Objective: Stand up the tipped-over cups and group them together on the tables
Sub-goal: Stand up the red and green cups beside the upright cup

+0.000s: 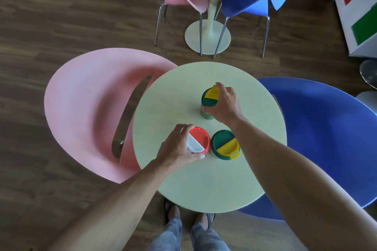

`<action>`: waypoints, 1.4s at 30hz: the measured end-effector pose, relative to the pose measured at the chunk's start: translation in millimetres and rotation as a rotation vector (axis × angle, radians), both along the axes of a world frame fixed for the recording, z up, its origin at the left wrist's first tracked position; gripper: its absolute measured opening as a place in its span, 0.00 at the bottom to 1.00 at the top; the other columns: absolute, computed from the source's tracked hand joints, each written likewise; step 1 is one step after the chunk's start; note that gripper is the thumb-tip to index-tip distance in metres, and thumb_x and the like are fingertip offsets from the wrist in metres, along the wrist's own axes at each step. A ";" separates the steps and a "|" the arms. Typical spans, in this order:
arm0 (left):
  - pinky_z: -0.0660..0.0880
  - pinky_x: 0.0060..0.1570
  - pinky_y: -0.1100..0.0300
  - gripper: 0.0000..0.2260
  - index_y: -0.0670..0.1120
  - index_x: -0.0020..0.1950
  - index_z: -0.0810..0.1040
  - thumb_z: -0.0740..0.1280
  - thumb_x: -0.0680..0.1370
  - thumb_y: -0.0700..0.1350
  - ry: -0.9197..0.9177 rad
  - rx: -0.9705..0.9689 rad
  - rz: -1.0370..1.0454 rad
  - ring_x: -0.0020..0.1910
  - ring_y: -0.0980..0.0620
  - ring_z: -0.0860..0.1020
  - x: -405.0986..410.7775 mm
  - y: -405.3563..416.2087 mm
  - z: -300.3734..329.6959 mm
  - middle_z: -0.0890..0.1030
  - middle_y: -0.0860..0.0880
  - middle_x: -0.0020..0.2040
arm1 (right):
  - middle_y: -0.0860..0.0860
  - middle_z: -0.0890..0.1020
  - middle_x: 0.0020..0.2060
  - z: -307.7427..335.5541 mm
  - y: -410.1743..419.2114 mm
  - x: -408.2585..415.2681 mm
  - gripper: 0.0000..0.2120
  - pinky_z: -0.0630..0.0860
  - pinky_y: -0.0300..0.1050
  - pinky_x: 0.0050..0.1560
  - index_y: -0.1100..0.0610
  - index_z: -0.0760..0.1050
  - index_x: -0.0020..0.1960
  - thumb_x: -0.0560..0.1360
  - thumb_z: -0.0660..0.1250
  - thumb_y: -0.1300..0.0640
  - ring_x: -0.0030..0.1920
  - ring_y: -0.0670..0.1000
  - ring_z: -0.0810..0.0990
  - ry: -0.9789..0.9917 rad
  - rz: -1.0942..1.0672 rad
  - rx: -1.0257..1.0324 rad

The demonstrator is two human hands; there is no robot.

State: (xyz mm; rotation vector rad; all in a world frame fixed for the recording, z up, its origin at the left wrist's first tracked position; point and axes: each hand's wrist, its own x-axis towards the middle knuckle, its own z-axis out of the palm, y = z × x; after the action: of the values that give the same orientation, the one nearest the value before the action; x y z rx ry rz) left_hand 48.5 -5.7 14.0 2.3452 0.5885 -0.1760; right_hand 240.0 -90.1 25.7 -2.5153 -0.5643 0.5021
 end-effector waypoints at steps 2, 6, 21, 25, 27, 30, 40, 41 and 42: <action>0.77 0.53 0.50 0.41 0.57 0.68 0.63 0.74 0.59 0.64 0.002 -0.002 0.000 0.61 0.54 0.71 0.8 -0.2 -0.4 0.69 0.56 0.64 | 0.57 0.69 0.65 -0.1 -6.3 -9.1 0.43 0.76 0.51 0.56 0.51 0.60 0.74 0.65 0.76 0.48 0.63 0.60 0.72 -0.004 0.010 -0.001; 0.77 0.53 0.50 0.41 0.56 0.69 0.63 0.74 0.59 0.63 -0.003 -0.013 0.009 0.62 0.53 0.71 -1.4 -0.5 0.2 0.69 0.55 0.64 | 0.56 0.69 0.66 -6.2 -14.4 -21.7 0.43 0.75 0.51 0.55 0.50 0.60 0.75 0.65 0.76 0.48 0.63 0.61 0.72 -0.016 0.025 -0.022; 0.75 0.55 0.49 0.45 0.52 0.73 0.61 0.77 0.61 0.60 0.024 0.001 -0.036 0.66 0.50 0.70 -4.0 -2.1 3.0 0.66 0.53 0.69 | 0.53 0.72 0.70 14.7 -91.7 -56.5 0.39 0.67 0.46 0.63 0.51 0.64 0.74 0.68 0.72 0.37 0.69 0.54 0.70 0.221 -0.023 -0.045; 0.73 0.56 0.56 0.42 0.50 0.70 0.65 0.79 0.61 0.55 -0.046 -0.019 0.000 0.63 0.50 0.72 -1.7 -6.2 1.2 0.70 0.51 0.66 | 0.52 0.65 0.72 8.9 -108.3 -86.2 0.52 0.64 0.42 0.63 0.51 0.56 0.77 0.61 0.79 0.40 0.71 0.53 0.65 0.294 0.047 -0.037; 0.71 0.55 0.59 0.41 0.49 0.69 0.67 0.79 0.61 0.53 -0.066 -0.031 0.007 0.62 0.50 0.72 -1.3 -6.6 1.6 0.71 0.50 0.65 | 0.53 0.66 0.71 3.5 -111.3 -91.4 0.52 0.63 0.40 0.61 0.51 0.55 0.77 0.62 0.80 0.44 0.69 0.53 0.65 0.250 0.047 -0.029; 0.70 0.54 0.60 0.40 0.48 0.69 0.68 0.80 0.61 0.53 -0.087 -0.043 0.020 0.62 0.50 0.72 0.0 -4.7 2.0 0.72 0.49 0.65 | 0.52 0.72 0.65 -1.6 -111.9 -89.1 0.46 0.66 0.38 0.56 0.51 0.62 0.73 0.61 0.80 0.45 0.63 0.52 0.70 0.170 -0.010 0.009; 0.67 0.54 0.62 0.43 0.46 0.70 0.68 0.81 0.60 0.53 -0.073 -0.040 0.034 0.62 0.48 0.72 27.9 8.1 4.7 0.72 0.47 0.65 | 0.52 0.73 0.62 -1.6 -101.8 -65.9 0.44 0.67 0.38 0.50 0.52 0.64 0.71 0.61 0.80 0.45 0.59 0.51 0.71 0.153 0.013 0.057; 0.67 0.55 0.62 0.43 0.47 0.70 0.68 0.81 0.60 0.53 -0.069 -0.039 0.031 0.62 0.48 0.72 28.8 8.6 4.3 0.72 0.47 0.65 | 0.52 0.73 0.62 -1.7 -101.5 -65.1 0.44 0.67 0.38 0.50 0.52 0.64 0.71 0.61 0.80 0.45 0.59 0.51 0.71 0.154 0.011 0.060; 0.67 0.55 0.62 0.43 0.47 0.70 0.68 0.81 0.59 0.54 -0.067 -0.038 0.027 0.62 0.48 0.72 29.6 8.9 4.3 0.72 0.47 0.65 | 0.52 0.73 0.62 -2.0 -101.1 -64.1 0.44 0.67 0.38 0.49 0.51 0.64 0.71 0.61 0.80 0.45 0.59 0.51 0.71 0.156 0.008 0.064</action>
State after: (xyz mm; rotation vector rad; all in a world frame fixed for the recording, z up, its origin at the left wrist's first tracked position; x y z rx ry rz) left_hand 78.2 3.2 18.4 2.2955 0.5788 -0.0945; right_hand 175.9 -191.1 23.7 -2.3891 -0.5227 0.6660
